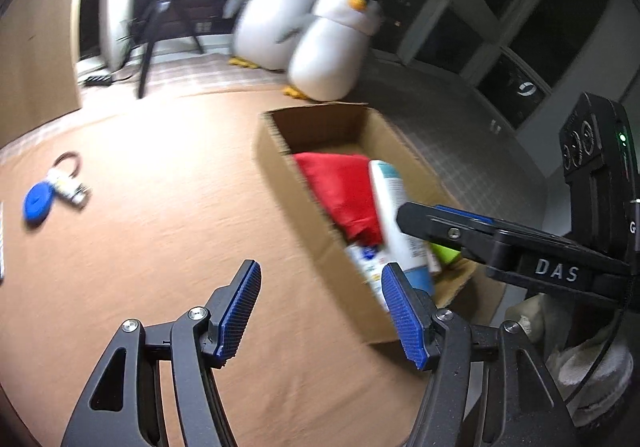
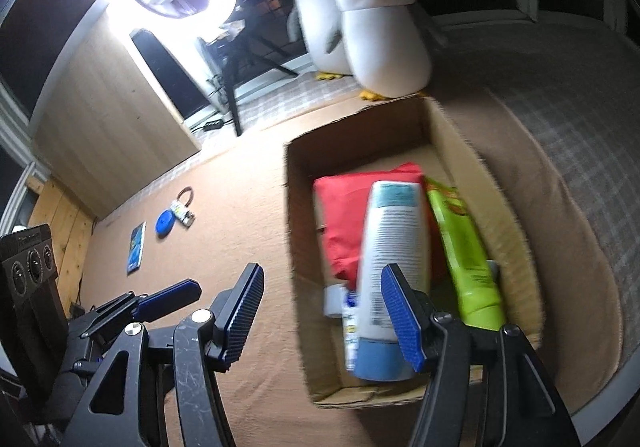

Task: Organize objects
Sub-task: 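Carry the sunscreen bottle with the right tool into the box and release, then move the left tool to the blue card package and grasp it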

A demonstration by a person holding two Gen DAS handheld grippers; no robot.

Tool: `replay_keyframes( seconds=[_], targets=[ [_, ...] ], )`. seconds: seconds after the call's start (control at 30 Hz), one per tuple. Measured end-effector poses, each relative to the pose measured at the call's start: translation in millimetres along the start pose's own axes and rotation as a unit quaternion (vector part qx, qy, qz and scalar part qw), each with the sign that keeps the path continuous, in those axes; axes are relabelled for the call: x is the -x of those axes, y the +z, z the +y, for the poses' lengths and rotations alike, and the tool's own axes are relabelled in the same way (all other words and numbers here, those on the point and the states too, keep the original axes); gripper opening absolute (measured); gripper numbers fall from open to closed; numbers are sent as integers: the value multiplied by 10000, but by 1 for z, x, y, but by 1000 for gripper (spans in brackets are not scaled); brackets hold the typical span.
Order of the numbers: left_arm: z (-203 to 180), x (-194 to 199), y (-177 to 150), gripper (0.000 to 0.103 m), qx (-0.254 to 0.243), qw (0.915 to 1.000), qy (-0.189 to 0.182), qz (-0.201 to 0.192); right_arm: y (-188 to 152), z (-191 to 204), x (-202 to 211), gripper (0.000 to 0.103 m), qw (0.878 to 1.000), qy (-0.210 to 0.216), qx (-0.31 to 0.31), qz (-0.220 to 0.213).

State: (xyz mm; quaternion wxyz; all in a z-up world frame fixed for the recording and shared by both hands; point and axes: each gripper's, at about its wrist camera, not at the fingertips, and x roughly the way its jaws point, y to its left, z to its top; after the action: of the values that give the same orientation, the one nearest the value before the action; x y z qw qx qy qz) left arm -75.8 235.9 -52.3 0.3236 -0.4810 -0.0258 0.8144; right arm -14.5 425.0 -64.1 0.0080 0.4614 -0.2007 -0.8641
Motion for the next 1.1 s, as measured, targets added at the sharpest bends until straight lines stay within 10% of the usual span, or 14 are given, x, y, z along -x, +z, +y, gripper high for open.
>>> replay_keyframes(
  seconds=[0.37, 0.7, 1.1],
  targets=[
    [132, 55, -17, 75, 991, 9898, 1002, -198, -15, 66, -21, 57, 9983, 30, 549, 195],
    [287, 108, -15, 83, 1914, 9619, 1940, -224, -35, 115, -47, 60, 9952, 185, 806, 520],
    [355, 71, 6, 85, 2285, 9508, 2086, 153, -41, 122, -63, 60, 9946, 193, 567, 844]
  ],
)
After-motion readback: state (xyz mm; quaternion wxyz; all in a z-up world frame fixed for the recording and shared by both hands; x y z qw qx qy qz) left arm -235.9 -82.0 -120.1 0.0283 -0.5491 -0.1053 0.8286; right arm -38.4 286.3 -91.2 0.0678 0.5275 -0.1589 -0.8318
